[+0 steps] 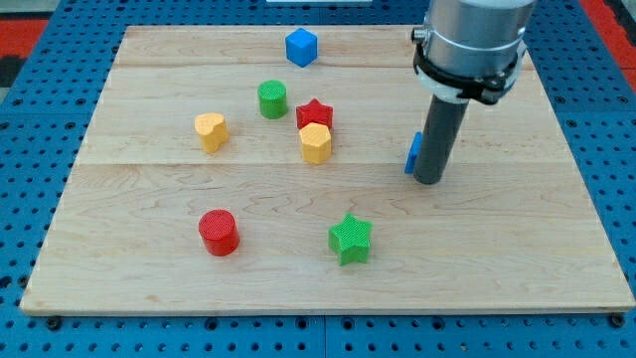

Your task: Push the blue triangle into the blue cube

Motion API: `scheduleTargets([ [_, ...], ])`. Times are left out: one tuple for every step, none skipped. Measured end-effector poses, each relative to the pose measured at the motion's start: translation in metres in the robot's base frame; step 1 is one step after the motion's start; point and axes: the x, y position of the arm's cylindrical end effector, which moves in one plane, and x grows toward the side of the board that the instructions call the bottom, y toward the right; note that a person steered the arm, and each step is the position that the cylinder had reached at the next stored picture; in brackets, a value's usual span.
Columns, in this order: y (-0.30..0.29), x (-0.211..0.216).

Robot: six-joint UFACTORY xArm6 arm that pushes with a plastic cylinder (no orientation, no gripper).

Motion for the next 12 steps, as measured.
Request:
scheduleTargets([
  [-0.054, -0.034],
  [0.001, -0.020],
  [0.050, 0.009],
  [0.023, -0.031],
  [-0.051, -0.072],
  [-0.074, -0.100],
  [-0.022, -0.048],
  [0.023, -0.065],
  [-0.045, -0.110],
  [-0.161, -0.135],
  [-0.152, -0.141],
  [-0.205, -0.133],
])
